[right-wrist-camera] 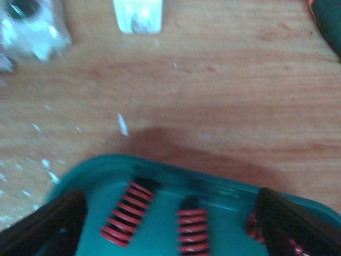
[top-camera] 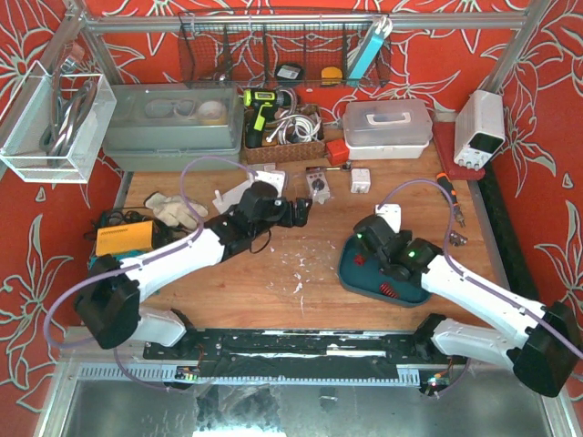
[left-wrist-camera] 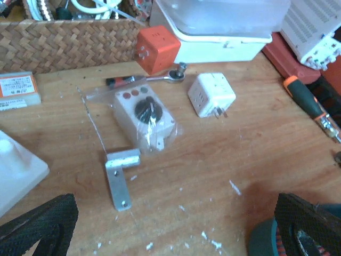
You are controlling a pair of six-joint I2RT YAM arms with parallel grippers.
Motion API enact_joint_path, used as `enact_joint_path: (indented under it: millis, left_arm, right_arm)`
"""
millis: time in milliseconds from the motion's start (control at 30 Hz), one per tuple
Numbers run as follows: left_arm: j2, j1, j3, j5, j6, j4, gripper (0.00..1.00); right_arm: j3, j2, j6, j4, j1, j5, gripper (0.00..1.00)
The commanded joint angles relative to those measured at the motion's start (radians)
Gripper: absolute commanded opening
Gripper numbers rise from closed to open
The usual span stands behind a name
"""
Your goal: Install the large spring
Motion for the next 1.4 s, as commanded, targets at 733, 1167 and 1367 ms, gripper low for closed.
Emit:
enact_joint_path:
  millis: [733,1167,1367]
  left_arm:
    - [-0.240,-0.155,-0.407,-0.171,0.191,0.340,1.00]
    - [-0.227,-0.155,-0.408,-0.198,0.177,0.335,1.00]
    - [-0.248,-0.155,-0.420,-0.203,0.171,0.344,1.00]
  right_arm:
    - [-0.145,0.106,-0.069,-0.069,-0.280,-0.390,0.48]
    - [-0.125,0.270,-0.061,0.014,-0.293,-0.351,0.46]
    - [-0.128,0.272,-0.059,0.019,-0.294,-0.348,0.43]
